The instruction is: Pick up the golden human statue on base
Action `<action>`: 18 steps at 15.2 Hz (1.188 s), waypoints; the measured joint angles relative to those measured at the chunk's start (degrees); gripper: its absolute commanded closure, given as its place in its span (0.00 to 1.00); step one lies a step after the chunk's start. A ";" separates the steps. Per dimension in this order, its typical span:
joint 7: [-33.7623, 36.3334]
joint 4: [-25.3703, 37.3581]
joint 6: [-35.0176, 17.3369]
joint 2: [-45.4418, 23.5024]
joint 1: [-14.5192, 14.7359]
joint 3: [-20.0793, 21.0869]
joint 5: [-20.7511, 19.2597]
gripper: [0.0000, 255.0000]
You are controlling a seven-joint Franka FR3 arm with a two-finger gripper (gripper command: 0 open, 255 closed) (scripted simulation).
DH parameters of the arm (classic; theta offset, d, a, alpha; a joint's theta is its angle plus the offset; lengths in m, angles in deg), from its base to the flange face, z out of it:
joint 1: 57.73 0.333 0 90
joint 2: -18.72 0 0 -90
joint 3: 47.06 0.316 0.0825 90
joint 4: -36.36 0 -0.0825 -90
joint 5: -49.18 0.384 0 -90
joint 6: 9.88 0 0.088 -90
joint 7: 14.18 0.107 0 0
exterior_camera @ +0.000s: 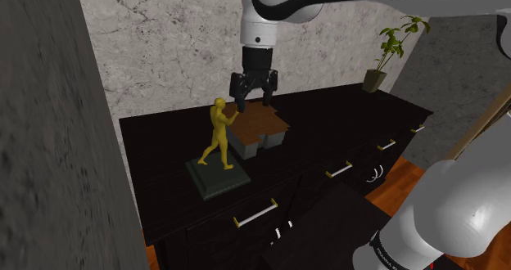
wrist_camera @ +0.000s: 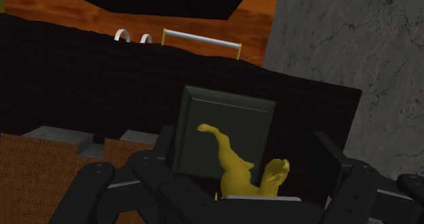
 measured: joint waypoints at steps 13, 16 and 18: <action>7.16 8.02 -5.17 -14.37 2.06 2.33 -3.40 0.00; 7.16 7.63 -5.59 -14.38 2.07 2.34 -3.40 1.00; 7.16 7.60 -5.61 -14.36 2.07 2.35 -3.39 1.00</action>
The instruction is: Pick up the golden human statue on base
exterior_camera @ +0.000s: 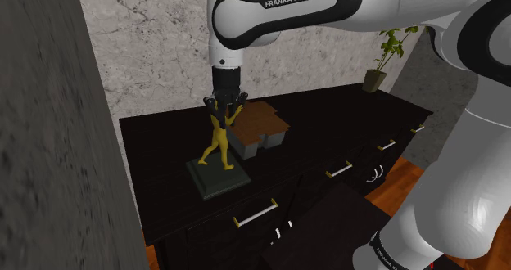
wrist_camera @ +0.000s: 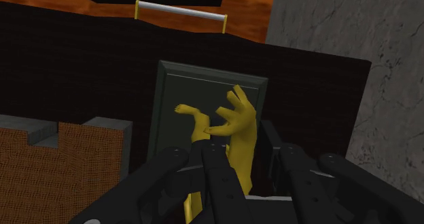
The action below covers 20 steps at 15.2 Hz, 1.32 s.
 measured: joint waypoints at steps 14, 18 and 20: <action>0.22 4.74 5.27 0.47 -0.02 0.02 0.11 1.00; 0.26 7.38 8.13 0.70 -0.08 -0.01 0.15 1.00; 0.35 8.93 9.69 0.72 -0.06 0.01 0.15 1.00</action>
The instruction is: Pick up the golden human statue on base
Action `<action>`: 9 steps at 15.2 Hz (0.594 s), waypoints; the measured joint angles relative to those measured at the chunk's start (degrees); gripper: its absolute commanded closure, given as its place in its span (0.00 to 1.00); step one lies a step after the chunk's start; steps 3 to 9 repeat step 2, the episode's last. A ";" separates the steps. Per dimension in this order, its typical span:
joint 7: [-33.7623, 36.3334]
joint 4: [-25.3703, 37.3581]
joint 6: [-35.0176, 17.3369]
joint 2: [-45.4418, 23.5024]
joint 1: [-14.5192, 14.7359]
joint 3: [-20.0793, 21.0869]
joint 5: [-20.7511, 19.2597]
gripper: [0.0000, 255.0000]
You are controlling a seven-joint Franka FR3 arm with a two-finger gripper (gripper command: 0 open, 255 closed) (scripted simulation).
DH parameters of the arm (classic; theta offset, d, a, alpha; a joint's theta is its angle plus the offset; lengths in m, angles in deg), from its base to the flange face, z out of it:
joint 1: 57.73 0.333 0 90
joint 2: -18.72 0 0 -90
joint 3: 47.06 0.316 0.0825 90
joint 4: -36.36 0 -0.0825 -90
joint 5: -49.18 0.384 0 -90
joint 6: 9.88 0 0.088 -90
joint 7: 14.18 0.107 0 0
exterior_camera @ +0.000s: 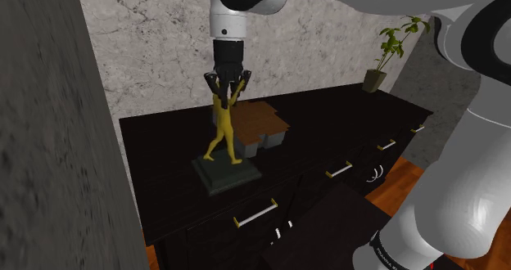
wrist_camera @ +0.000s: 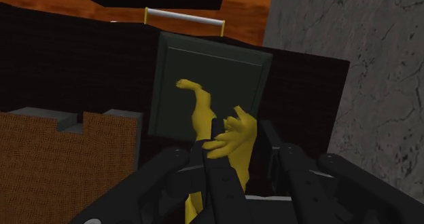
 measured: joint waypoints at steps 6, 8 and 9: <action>0.14 1.18 1.17 0.02 0.04 0.04 0.01 1.00; 0.14 1.18 1.17 0.02 0.04 0.04 0.01 1.00; 0.14 1.18 1.17 0.02 0.04 0.04 0.01 1.00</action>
